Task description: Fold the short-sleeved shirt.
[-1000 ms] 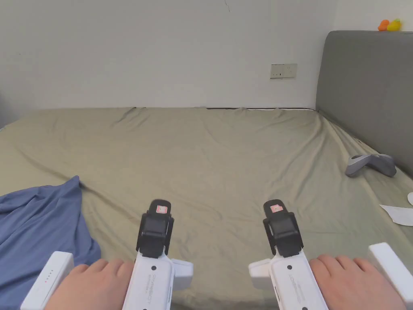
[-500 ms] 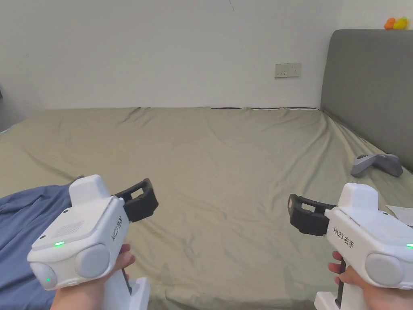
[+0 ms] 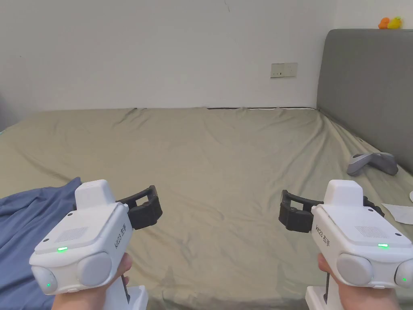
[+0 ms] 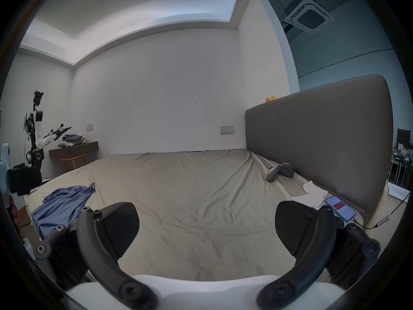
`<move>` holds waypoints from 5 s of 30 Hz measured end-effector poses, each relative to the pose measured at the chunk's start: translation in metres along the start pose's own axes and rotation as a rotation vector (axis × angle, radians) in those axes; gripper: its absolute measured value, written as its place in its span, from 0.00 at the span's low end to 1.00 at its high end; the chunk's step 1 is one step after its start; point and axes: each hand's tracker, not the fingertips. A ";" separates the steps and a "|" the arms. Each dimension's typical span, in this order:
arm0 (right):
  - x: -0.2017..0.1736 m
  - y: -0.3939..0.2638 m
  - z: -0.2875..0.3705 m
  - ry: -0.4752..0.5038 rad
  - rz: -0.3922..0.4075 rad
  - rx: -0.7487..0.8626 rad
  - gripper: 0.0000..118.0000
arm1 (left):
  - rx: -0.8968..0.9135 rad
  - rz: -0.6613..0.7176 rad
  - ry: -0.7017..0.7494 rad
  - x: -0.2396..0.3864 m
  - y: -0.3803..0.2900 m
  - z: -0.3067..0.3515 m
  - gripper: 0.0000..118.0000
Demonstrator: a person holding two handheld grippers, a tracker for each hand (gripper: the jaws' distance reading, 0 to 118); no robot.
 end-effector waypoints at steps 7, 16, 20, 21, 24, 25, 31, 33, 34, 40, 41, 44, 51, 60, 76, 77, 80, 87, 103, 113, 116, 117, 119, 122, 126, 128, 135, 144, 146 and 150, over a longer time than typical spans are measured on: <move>0.001 -0.002 -0.001 0.030 -0.006 -0.041 1.00 | 0.085 -0.109 -0.011 0.012 0.000 0.008 1.00; -0.011 0.003 0.006 0.045 0.126 0.055 1.00 | 0.052 -0.164 0.091 0.012 -0.005 0.002 1.00; -0.011 0.001 0.006 0.055 0.131 0.041 1.00 | 0.050 -0.143 0.063 0.010 -0.006 0.002 1.00; -0.011 0.001 0.005 0.053 0.127 0.036 1.00 | 0.055 -0.140 0.062 0.010 -0.006 0.002 1.00; -0.009 0.001 0.005 0.041 0.101 0.024 0.99 | 0.082 -0.148 0.070 0.012 -0.003 0.004 1.00; -0.009 0.002 0.005 0.030 0.101 0.022 0.98 | 0.087 -0.158 0.076 0.013 -0.003 0.005 1.00; -0.009 0.009 0.008 -0.061 0.026 -0.009 0.00 | 0.109 -0.186 0.132 0.019 0.002 0.009 0.00; -0.006 0.010 0.008 -0.036 0.070 0.032 0.00 | 0.100 -0.158 0.060 0.018 0.001 0.006 0.00; -0.006 0.009 0.007 -0.029 0.028 -0.032 0.00 | 0.081 -0.194 0.077 0.021 0.001 0.004 0.00; -0.007 0.012 0.006 -0.027 0.076 0.015 0.00 | 0.064 -0.141 0.060 0.018 0.007 0.002 0.00; -0.011 0.013 0.004 -0.031 0.096 0.009 0.00 | 0.061 -0.129 0.071 0.013 0.011 0.005 0.00; -0.031 0.020 -0.005 0.016 0.133 0.015 0.00 | 0.069 -0.091 0.105 -0.009 0.028 0.009 0.00; -0.139 0.056 -0.054 0.299 0.090 0.009 0.00 | 0.122 -0.154 0.354 -0.119 0.071 0.036 0.00; -0.283 0.059 -0.076 0.589 0.120 0.054 0.00 | -0.040 -0.081 0.701 -0.250 0.031 0.088 0.00; -0.234 -0.008 -0.183 0.453 0.206 -0.183 0.00 | -0.498 0.083 0.248 -0.277 0.009 -0.274 0.54; -0.227 -0.011 -0.188 0.410 0.215 -0.177 0.00 | -0.547 0.101 0.254 -0.277 0.000 -0.304 0.92; -0.211 -0.017 -0.196 0.397 0.230 -0.207 0.00 | -0.696 0.127 0.257 -0.277 -0.022 -0.361 0.86; -0.195 -0.033 -0.203 0.398 0.244 -0.244 0.00 | -0.808 0.079 0.422 -0.307 -0.061 -0.417 0.54; -0.098 0.017 -0.144 0.444 0.256 -0.186 0.00 | -0.265 0.063 0.136 -0.135 0.124 -0.237 0.00; 0.016 0.041 -0.075 0.246 0.183 -0.103 0.00 | -0.223 -0.113 -0.346 0.134 0.192 -0.244 0.00; 0.050 0.041 -0.056 0.170 0.134 -0.119 0.00 | -0.319 -0.155 -0.458 0.226 0.151 -0.260 0.00; 0.060 0.041 -0.050 0.141 0.144 -0.104 0.00 | -0.368 -0.148 -0.497 0.254 0.131 -0.269 0.00; 0.078 0.037 -0.040 0.104 0.145 -0.111 0.00 | -0.470 -0.162 -0.556 0.303 0.088 -0.280 0.00; 0.099 0.029 -0.028 0.057 0.137 -0.136 0.00 | -0.619 -0.219 -0.586 0.361 0.009 -0.297 0.00; 0.120 0.015 -0.021 0.005 0.117 -0.174 0.00 | -0.770 -0.286 -0.589 0.394 -0.084 -0.296 0.13; 0.126 0.010 -0.021 -0.008 0.111 -0.189 0.00 | -0.760 -0.286 -0.624 0.387 -0.110 -0.291 0.73; 0.118 0.009 -0.045 0.009 0.083 -0.213 0.00 | -0.559 -0.164 -0.586 0.286 -0.075 -0.244 0.77; 0.063 0.012 -0.073 0.114 0.089 -0.204 0.00 | -0.206 -0.226 -0.118 0.040 0.011 -0.149 0.00; 0.053 0.010 -0.081 0.131 0.081 -0.218 0.00 | -0.261 -0.224 -0.073 -0.001 0.004 -0.131 0.00; 0.036 0.004 -0.094 0.145 0.099 -0.246 0.00 | -0.356 -0.154 0.014 -0.053 -0.011 -0.118 0.00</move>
